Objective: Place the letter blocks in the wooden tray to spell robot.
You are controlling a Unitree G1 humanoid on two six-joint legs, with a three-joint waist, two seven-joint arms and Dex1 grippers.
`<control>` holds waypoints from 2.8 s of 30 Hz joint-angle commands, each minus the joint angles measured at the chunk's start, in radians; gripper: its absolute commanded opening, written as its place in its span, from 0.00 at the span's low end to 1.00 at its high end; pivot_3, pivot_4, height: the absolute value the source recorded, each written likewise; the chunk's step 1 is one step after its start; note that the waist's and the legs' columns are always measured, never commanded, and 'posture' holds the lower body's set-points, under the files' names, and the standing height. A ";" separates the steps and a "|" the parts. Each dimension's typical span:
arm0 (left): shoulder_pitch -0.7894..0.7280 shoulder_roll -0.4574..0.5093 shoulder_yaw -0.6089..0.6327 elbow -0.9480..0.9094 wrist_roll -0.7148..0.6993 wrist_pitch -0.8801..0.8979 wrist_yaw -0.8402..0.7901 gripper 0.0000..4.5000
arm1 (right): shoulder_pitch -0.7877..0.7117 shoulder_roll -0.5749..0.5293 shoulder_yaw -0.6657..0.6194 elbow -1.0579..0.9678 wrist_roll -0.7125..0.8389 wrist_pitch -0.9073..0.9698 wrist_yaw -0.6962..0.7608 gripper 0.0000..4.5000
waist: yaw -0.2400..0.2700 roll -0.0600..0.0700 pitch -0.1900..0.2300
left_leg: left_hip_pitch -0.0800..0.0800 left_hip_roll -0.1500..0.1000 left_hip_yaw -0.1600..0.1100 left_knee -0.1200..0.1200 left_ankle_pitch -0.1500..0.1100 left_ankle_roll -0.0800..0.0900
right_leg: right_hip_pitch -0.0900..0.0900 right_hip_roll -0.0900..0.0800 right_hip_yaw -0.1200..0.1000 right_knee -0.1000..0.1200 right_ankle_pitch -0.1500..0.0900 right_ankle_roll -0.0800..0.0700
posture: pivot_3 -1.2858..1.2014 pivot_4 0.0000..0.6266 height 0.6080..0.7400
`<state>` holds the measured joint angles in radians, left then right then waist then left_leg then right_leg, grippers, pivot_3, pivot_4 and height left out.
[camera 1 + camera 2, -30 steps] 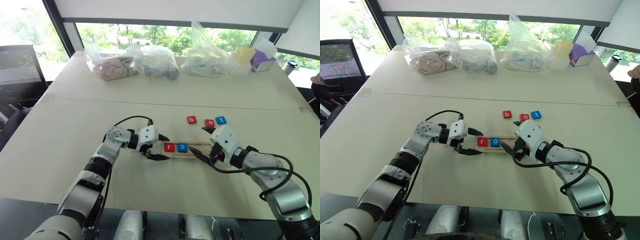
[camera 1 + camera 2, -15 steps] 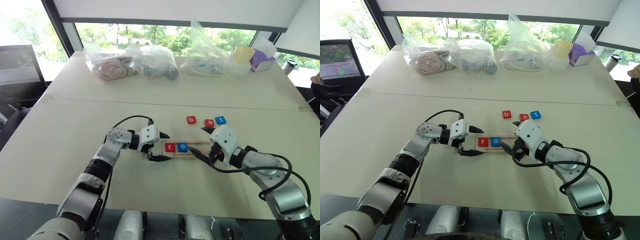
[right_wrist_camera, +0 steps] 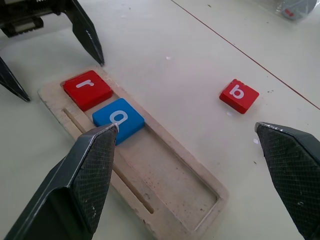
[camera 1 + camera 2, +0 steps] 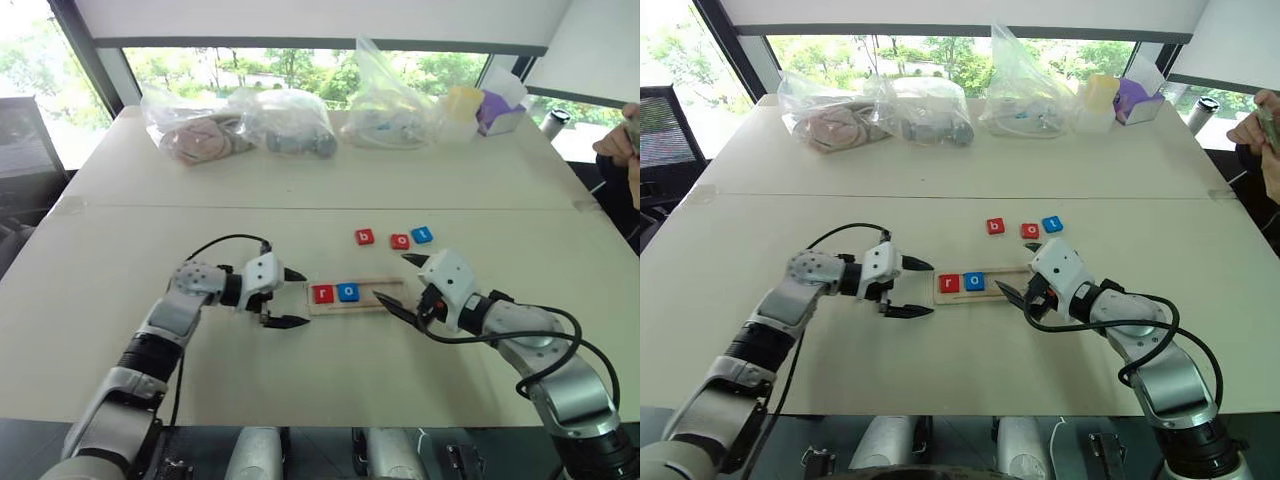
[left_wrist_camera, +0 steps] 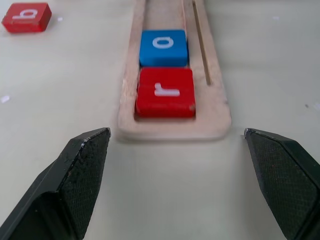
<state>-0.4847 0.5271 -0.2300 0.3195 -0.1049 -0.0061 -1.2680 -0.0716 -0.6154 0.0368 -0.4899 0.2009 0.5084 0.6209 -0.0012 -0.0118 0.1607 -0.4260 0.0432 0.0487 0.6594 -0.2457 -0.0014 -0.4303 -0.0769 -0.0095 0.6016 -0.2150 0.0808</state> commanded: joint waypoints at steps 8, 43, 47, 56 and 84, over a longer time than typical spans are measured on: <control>0.075 0.130 0.183 -0.184 -0.136 0.153 0.065 0.99 | -0.112 0.083 0.001 0.033 0.023 0.033 -0.043 1.00 | -0.010 -0.001 0.002 | -0.001 0.002 0.001 -0.002 0.000 0.000 | -0.003 0.000 0.000 0.002 0.000 0.000 | 0.52 0.24 1.00; 0.304 0.130 0.292 -0.625 -0.332 0.417 0.337 1.00 | -0.609 0.582 -0.001 0.774 -0.125 0.208 -0.576 0.81 | -0.020 0.000 0.002 | 0.001 0.008 0.002 -0.009 0.004 -0.005 | -0.011 0.010 0.003 0.013 0.000 0.000 | 0.52 0.24 1.00; 0.303 0.127 0.286 -0.621 -0.327 0.411 0.348 1.00 | -0.594 0.580 -0.002 0.742 -0.124 0.242 -0.579 0.36 | -0.019 0.000 0.002 | 0.001 0.009 0.001 -0.009 0.004 -0.005 | -0.011 0.012 0.003 0.013 0.000 0.000 | 0.52 0.24 1.00; 0.283 0.101 0.251 -0.601 -0.318 0.399 0.357 1.00 | -0.495 0.440 0.003 0.303 -0.089 0.485 -0.478 0.27 | -0.013 0.001 0.003 | 0.001 0.009 0.001 -0.011 0.004 -0.005 | -0.012 0.012 0.004 0.013 0.000 0.000 | 0.52 0.24 1.00; 0.156 0.078 0.187 -0.455 -0.279 0.330 0.265 1.00 | -0.023 0.147 -0.160 -0.229 0.051 0.617 -0.260 0.98 | -0.012 0.000 0.003 | 0.002 0.008 -0.001 -0.010 0.003 -0.005 | -0.013 0.013 0.005 0.012 0.001 -0.002 | 0.52 0.24 1.00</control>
<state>-0.3127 0.5983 -0.0540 -0.1206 -0.3821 0.3384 -1.0000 -0.0798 -0.4333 -0.1157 -0.6721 0.2170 1.1786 0.2858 -0.0134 -0.0115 0.1636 -0.4243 0.0511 0.0478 0.6494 -0.2422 -0.0066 -0.4429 -0.0640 -0.0048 0.6130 -0.2144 0.0787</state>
